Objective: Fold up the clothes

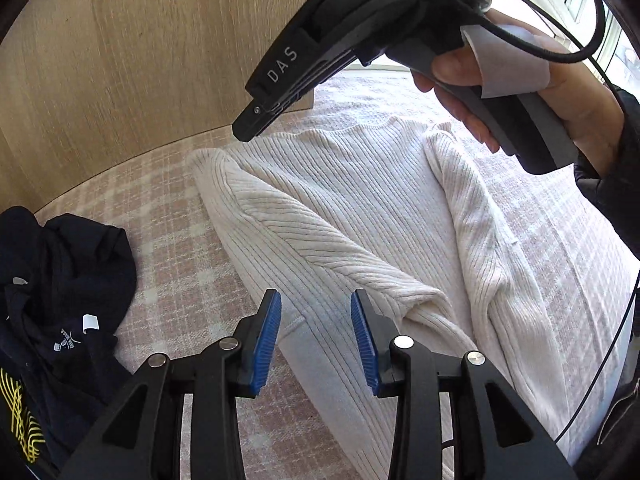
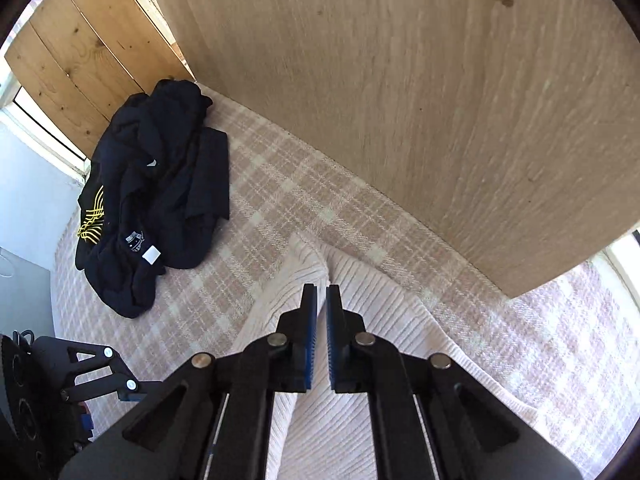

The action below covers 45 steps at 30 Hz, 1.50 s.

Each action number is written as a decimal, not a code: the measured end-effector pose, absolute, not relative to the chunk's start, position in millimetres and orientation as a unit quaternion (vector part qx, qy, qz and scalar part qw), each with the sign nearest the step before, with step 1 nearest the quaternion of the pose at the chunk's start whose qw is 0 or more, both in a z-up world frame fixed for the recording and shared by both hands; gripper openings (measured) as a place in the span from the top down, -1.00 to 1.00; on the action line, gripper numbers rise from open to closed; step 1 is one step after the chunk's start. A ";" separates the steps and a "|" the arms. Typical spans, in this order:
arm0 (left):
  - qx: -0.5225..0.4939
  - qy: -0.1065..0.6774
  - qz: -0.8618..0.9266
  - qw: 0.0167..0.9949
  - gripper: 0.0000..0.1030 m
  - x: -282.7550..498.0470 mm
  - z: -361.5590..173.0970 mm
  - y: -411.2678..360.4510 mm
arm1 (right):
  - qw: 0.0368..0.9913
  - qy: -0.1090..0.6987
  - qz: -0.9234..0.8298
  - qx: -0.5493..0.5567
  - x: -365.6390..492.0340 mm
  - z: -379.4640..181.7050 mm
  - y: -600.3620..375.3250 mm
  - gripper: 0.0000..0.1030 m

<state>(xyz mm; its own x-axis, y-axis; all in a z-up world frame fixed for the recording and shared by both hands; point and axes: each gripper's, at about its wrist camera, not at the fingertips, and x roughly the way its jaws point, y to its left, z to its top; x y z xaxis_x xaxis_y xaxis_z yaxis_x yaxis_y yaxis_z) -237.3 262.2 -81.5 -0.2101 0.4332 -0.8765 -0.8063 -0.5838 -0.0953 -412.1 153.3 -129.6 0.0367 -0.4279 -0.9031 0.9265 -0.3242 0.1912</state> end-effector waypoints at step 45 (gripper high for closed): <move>-0.497 0.230 0.725 0.417 0.08 -214.5 -88.9 243.3 | 0.539 0.336 -0.604 0.481 -356.1 -162.8 179.8 0.32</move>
